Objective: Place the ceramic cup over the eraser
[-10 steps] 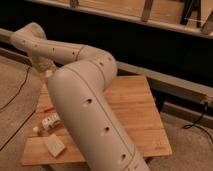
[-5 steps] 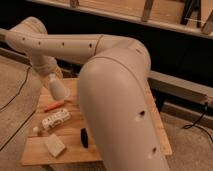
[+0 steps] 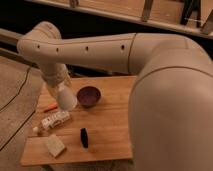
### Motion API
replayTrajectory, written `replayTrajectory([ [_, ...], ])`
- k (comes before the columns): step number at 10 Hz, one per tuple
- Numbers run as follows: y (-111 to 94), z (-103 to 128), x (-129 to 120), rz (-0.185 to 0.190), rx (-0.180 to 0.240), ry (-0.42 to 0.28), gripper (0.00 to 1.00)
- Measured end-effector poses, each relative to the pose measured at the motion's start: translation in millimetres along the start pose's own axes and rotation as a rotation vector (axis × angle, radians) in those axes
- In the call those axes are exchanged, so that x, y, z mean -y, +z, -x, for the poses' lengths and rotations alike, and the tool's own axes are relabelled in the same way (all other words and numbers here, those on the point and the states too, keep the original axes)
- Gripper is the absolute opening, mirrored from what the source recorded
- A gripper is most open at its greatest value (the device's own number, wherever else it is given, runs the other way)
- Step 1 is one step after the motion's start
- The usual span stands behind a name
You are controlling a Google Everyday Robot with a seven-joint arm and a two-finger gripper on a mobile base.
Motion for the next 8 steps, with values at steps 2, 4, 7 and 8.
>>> replayTrajectory([
  [2,0.0,-26.3,-11.2,0.022,0.009,0.006,0.00],
  [4,3.0,-53.3,-19.5,0.033,0.016,0.009,0.00],
  [7,9.9,-86.0,-27.8,0.043,0.017,0.013,0.00],
  [8,12.5,-96.4,-30.7,0.049,0.012,0.016,0.00],
])
